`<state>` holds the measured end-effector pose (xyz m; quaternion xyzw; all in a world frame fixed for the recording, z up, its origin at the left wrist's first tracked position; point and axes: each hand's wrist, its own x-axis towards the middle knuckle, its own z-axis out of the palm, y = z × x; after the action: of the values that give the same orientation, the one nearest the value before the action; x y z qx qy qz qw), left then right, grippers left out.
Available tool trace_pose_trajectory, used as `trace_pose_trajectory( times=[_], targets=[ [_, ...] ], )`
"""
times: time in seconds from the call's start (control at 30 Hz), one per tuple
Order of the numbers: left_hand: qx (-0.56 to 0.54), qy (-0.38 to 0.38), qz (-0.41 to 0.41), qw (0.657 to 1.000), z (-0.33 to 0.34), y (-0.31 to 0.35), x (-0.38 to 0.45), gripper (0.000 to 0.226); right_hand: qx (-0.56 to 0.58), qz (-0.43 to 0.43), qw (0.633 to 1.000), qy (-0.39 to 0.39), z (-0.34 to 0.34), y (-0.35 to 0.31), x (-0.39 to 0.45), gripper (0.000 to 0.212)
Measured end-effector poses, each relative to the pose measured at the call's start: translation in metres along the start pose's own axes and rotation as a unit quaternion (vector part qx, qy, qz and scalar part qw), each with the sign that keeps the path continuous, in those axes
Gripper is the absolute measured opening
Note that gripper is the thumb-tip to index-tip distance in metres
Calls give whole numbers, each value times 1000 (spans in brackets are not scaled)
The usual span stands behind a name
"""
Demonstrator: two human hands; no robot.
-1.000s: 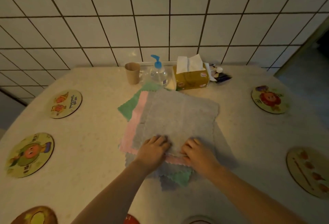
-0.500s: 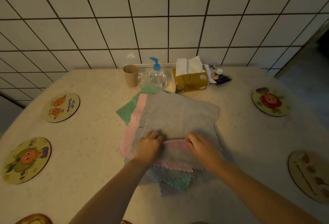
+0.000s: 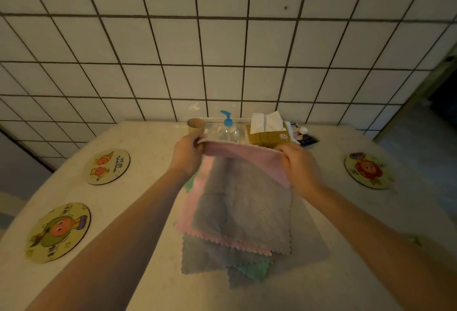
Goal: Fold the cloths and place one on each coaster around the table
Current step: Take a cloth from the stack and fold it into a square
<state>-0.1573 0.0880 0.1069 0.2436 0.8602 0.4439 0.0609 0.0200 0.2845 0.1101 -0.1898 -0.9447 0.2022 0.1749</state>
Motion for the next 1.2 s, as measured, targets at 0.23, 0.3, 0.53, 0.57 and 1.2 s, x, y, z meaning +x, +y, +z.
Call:
trace_pose_trajectory(
  times=[0.23,0.3,0.53,0.57,1.2],
  targets=[
    [17,135,63,989,-123,4,1,15,60,-74,989,113,-17,-112,34,25],
    [24,166,81,982,-162,-5,-17,14,61,-102,986,114,-12,-148,31,26],
    [111,135,130,976,-263,-104,-158,19,39,-178,983,10,60,-241,-65,26],
    [122,103,123,980,-271,-126,-186,22,45,-187,981,-17,79,-247,-87,25],
    [88,-173,-128,973,-266,-321,-381,26,71,37,948,-307,203,-257,-278,4]
  ],
)
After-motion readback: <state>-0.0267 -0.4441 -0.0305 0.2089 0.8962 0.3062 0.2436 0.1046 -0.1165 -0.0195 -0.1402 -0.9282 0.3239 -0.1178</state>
